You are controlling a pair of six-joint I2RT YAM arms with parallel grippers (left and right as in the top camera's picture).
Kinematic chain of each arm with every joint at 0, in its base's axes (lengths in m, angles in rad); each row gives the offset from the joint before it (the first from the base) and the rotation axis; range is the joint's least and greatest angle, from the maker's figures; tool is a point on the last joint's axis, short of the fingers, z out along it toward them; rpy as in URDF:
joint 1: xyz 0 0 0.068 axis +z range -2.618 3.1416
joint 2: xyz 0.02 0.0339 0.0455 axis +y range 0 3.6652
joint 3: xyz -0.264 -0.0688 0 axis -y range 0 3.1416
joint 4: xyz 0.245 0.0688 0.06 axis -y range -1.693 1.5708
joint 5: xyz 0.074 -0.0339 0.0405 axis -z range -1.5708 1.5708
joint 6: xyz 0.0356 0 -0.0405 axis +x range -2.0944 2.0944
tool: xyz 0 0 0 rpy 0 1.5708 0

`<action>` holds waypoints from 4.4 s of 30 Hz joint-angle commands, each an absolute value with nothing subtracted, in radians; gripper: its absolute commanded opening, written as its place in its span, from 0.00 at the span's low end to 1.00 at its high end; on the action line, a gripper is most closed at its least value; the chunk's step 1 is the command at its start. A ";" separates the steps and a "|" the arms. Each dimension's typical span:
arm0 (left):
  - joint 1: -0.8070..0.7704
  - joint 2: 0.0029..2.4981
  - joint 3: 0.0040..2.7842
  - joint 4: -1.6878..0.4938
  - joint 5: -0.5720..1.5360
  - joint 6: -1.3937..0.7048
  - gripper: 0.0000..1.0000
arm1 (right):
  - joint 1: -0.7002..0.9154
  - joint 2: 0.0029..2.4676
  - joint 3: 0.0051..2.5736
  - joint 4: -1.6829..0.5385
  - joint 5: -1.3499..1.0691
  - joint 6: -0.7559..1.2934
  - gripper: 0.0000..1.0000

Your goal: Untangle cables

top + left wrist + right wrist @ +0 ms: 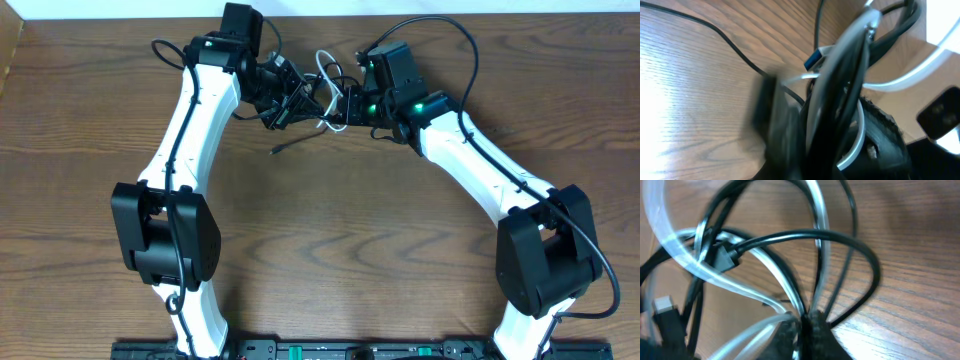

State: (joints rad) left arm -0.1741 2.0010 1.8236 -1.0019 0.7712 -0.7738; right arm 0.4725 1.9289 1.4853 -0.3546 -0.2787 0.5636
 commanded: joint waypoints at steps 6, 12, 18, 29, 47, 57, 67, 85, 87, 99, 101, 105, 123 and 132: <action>-0.189 1.980 1.827 -0.995 0.805 -0.599 0.08 | 0.459 1.934 1.488 -0.369 -0.355 0.536 0.01; -0.188 1.980 1.827 -0.999 0.569 -0.442 0.44 | 0.346 1.920 1.488 -0.386 -0.625 0.468 0.01; -0.188 1.980 1.827 -1.000 0.504 -0.392 0.57 | 0.260 1.920 1.488 -0.410 -0.845 0.301 0.01; -0.189 1.980 1.827 -0.926 0.714 -0.191 0.57 | 0.263 1.920 1.488 -0.430 -0.967 0.103 0.01; -0.193 1.980 1.827 -0.878 0.692 -0.145 0.57 | 0.235 1.920 1.489 -0.430 -1.223 0.005 0.01; -0.234 1.980 1.827 -0.893 0.692 -0.047 0.57 | 0.228 1.920 1.491 -0.345 -1.305 0.069 0.01; -0.268 1.980 1.827 -0.887 0.691 -0.019 0.57 | 0.222 1.920 1.491 -0.085 -1.394 0.310 0.01; -0.252 1.980 1.827 -0.884 0.669 0.015 0.53 | 0.209 1.920 1.491 -0.392 -0.855 0.266 0.01; -0.240 1.980 1.827 -0.881 0.669 0.015 0.53 | 0.211 1.919 1.493 -0.487 -0.787 0.217 0.01; -0.154 1.980 1.827 -0.865 0.696 0.003 0.54 | 0.293 1.919 1.523 -0.806 -0.357 0.122 0.31; -0.154 1.980 1.827 -0.869 0.696 0.003 0.55 | 0.334 1.923 1.523 -0.854 -0.224 0.159 0.35; -0.154 1.980 1.827 -0.868 0.696 -0.001 0.59 | 0.379 1.944 1.523 -0.886 -0.113 0.262 0.36; -0.154 1.980 1.827 -0.870 0.688 -0.001 0.60 | 0.385 2.058 1.545 -0.755 -0.283 0.183 0.01; -0.154 1.980 1.823 -0.878 0.689 0.034 0.60 | 0.191 1.903 1.660 -0.752 -0.993 0.027 0.01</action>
State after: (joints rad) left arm -0.1532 2.0006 1.8233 -0.8722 0.6823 0.0063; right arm 0.2623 2.0102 1.6196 -0.7509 -0.6685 0.0925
